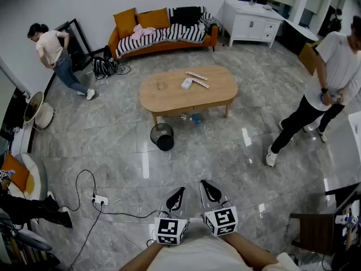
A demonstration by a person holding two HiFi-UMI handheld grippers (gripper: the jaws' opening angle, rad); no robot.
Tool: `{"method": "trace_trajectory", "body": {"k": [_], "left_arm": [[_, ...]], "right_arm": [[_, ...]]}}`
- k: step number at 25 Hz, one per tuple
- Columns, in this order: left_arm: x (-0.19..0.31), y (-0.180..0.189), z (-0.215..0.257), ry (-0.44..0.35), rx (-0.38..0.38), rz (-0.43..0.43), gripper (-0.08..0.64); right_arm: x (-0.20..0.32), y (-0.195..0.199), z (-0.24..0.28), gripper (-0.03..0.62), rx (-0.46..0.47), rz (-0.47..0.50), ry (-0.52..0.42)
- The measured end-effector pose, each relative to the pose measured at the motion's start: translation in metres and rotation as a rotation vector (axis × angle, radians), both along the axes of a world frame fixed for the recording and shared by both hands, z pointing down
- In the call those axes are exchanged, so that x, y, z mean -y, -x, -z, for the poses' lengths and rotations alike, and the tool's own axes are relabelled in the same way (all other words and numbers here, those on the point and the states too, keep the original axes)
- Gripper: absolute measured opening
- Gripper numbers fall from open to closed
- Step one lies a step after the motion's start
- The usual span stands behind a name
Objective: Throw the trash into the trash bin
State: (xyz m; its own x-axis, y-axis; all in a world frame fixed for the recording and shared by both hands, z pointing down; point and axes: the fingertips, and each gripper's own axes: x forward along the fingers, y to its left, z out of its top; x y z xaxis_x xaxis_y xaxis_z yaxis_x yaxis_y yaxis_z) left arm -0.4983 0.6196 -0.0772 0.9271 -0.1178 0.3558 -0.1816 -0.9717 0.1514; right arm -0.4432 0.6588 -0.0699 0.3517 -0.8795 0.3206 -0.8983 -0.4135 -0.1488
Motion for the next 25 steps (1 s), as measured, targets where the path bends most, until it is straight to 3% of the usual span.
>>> {"method": "trace_trajectory", "body": {"k": [13, 19, 25], "left_arm": [[-0.057, -0.047, 0.001, 0.001, 0.007, -0.043, 0.000], [-0.090, -0.068, -0.002, 0.023, 0.018, -0.021, 0.000], [-0.123, -0.085, -0.018, 0.008, 0.032, -0.030, 0.000]], "right_arm": [[-0.068, -0.035, -0.009, 0.021, 0.036, -0.070, 0.003], [-0.094, -0.054, -0.011, 0.021, 0.100, -0.059, -0.060], [-0.122, -0.076, -0.016, 0.021, 0.067, -0.050, -0.066]]}}
